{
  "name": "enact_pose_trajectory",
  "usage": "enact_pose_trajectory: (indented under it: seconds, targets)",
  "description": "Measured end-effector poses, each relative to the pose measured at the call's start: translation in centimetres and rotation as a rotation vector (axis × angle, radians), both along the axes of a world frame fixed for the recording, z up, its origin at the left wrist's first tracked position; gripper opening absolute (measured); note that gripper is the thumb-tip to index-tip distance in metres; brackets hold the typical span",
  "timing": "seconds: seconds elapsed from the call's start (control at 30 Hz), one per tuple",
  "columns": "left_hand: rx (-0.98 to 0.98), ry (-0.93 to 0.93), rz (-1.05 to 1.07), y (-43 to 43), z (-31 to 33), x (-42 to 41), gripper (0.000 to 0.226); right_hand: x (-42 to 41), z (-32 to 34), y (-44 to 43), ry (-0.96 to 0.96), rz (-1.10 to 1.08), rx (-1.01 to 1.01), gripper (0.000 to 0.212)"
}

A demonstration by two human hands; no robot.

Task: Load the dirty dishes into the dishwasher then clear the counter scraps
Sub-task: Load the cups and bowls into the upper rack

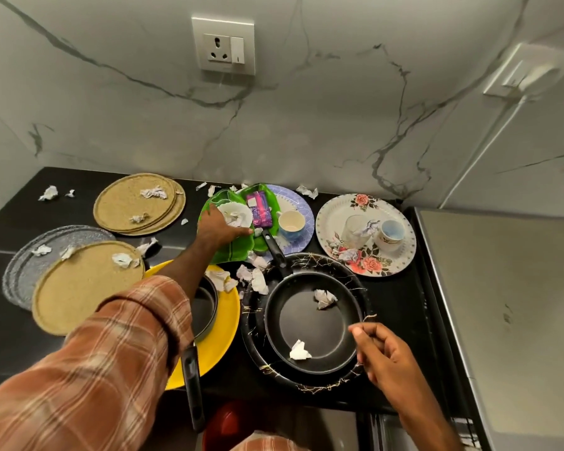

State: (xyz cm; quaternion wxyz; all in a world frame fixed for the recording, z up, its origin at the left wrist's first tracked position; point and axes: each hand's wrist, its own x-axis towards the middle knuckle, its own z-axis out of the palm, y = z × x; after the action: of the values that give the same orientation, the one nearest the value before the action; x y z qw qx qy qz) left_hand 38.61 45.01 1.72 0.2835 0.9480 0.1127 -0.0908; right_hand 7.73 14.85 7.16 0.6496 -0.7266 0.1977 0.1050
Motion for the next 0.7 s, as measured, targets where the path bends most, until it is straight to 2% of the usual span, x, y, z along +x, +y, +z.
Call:
enact_pose_trajectory:
  seconds: [0.1, 0.2, 0.27, 0.37, 0.5, 0.57, 0.7]
  targets:
    - [0.054, -0.019, -0.049, -0.4, 0.2, -0.2, 0.121, -0.3, -0.5, -0.3, 0.032, -0.044, 0.023, 0.015]
    - [0.056, -0.145, -0.130, -0.7, 0.9, -1.3, 0.119, -0.7, -0.7, -0.6, 0.053, -0.055, 0.049, 0.015]
    - [-0.011, -0.242, -0.196, -1.3, 1.8, -2.8, 0.122, -0.7, -0.6, -0.9, 0.062, -0.043, 0.064, 0.015]
    - [-0.163, -0.287, -0.339, -3.7, 4.5, -6.9, 0.120, 0.0, 0.0, -1.6, 0.068, 0.005, 0.084, 0.017]
    - [-0.312, -0.247, -0.558, -7.7, 7.9, -13.4, 0.116, 2.5, 0.6, -1.8, 0.003, 0.011, 0.169, 0.043]
    - [-0.360, -0.225, -0.613, -9.5, 8.7, -15.8, 0.110, 4.4, 0.5, -1.8, 0.010, -0.020, 0.289, 0.049]
    - [-0.415, -0.190, -0.677, -13.0, 9.9, -18.8, 0.104, 7.3, 1.0, -1.8, 0.070, -0.038, 0.686, 0.057]
